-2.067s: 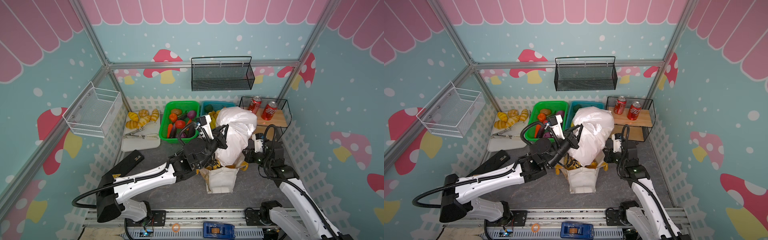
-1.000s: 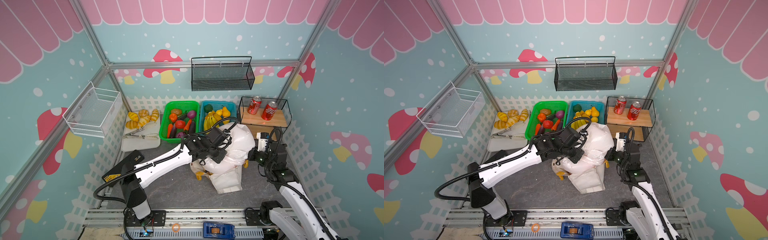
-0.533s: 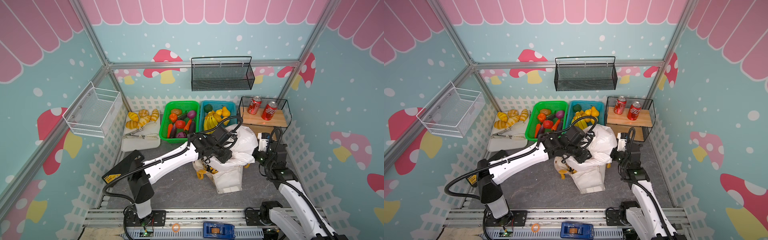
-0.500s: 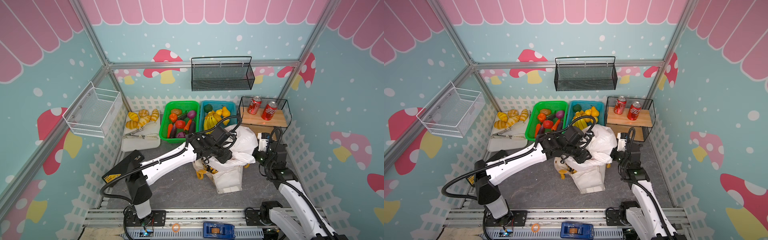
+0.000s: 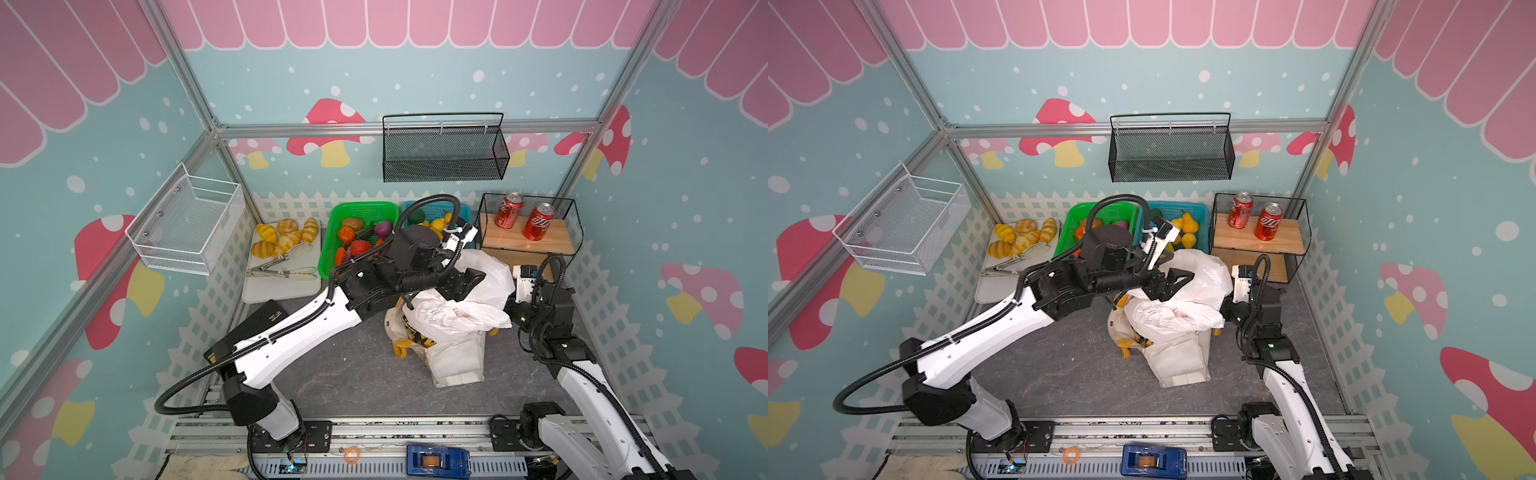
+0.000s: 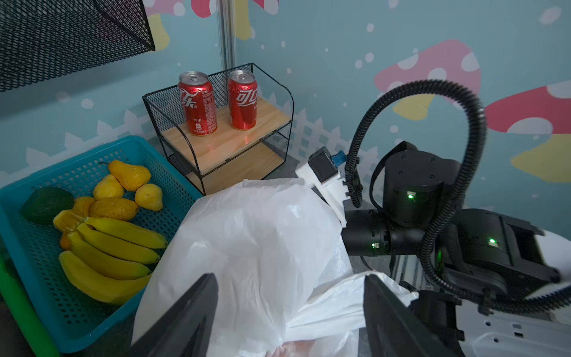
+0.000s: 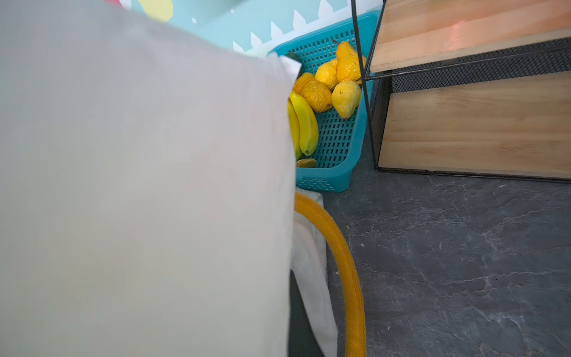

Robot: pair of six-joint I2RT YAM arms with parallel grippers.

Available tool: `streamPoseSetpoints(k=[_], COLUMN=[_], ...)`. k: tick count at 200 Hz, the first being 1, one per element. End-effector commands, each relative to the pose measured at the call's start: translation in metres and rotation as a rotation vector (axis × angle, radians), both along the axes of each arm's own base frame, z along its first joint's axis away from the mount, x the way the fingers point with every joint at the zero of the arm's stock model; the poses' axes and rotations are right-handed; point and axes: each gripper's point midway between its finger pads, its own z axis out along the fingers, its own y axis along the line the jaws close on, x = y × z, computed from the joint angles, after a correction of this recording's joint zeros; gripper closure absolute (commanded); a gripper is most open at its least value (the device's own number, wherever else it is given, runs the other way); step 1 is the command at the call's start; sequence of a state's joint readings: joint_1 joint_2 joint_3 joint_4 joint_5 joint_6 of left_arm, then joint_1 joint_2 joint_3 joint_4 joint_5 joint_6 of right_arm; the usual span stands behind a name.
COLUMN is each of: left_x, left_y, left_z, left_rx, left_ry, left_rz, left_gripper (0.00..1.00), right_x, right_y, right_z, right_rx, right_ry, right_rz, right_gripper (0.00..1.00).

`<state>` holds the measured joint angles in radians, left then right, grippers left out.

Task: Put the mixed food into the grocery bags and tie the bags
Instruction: 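Carry the white bag over the tote with left while right holds tote open, then lower the white bag into the tote and open the left gripper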

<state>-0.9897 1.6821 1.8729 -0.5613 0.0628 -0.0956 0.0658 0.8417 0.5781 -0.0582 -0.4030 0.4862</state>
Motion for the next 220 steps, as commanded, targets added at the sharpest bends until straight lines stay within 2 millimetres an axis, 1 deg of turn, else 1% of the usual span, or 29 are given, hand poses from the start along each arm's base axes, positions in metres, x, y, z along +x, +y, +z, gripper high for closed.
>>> streamPoseSetpoints(k=[1,6,18,34,53,72,87,100,127,140,171,194,210,220], left_x=[0.026,0.029,0.037,0.036,0.023,0.010,-0.001,-0.010,-0.024,-0.025,-0.021,-0.016,-0.009,-0.004], left_y=[-0.021,-0.024,-0.028,-0.027,-0.019,-0.006,0.004,0.011,0.016,0.014,0.000,-0.007,-0.013,-0.020], left_z=[-0.043,-0.050,-0.073,-0.101,-0.133,-0.162,-0.181,-0.195,-0.215,-0.222,-0.229,-0.244,-0.252,-0.253], left_rx=[0.145,0.170,0.240,0.323,0.392,0.458,0.498,0.529,0.583,0.602,0.620,0.665,0.679,0.671], left_ry=[-0.002,0.004,0.030,0.084,0.158,0.227,0.274,0.299,0.330,0.334,0.337,0.347,0.350,0.347], left_rz=[0.040,0.045,0.056,0.041,-0.020,-0.073,-0.108,-0.143,-0.224,-0.247,-0.296,-0.312,-0.302,-0.291], left_gripper=[0.24,0.24,0.25,0.26,0.28,0.30,0.31,0.32,0.32,0.31,0.32,0.32,0.32,0.31], right_x=[0.002,0.001,0.000,0.000,-0.001,-0.001,-0.001,0.000,0.003,0.004,0.007,0.007,0.008,0.008], right_y=[0.004,0.004,0.003,-0.002,-0.010,-0.021,-0.028,-0.030,-0.023,-0.019,-0.016,-0.018,-0.020,-0.020], right_z=[0.039,0.039,0.041,0.044,0.050,0.056,0.060,0.063,0.069,0.070,0.066,0.066,0.064,0.060], right_rx=[0.007,0.006,0.005,-0.004,-0.010,-0.016,-0.017,-0.012,0.023,0.044,0.081,0.096,0.115,0.130], right_ry=[-0.136,-0.139,-0.143,-0.152,-0.171,-0.194,-0.203,-0.207,-0.218,-0.216,-0.190,-0.185,-0.176,-0.163], right_rz=[0.033,0.032,0.023,-0.006,-0.055,-0.124,-0.167,-0.178,-0.148,-0.129,-0.113,-0.123,-0.125,-0.121], right_gripper=[0.99,0.99,0.99,0.99,0.99,0.99,0.99,0.99,0.99,0.99,1.00,1.00,1.00,1.00])
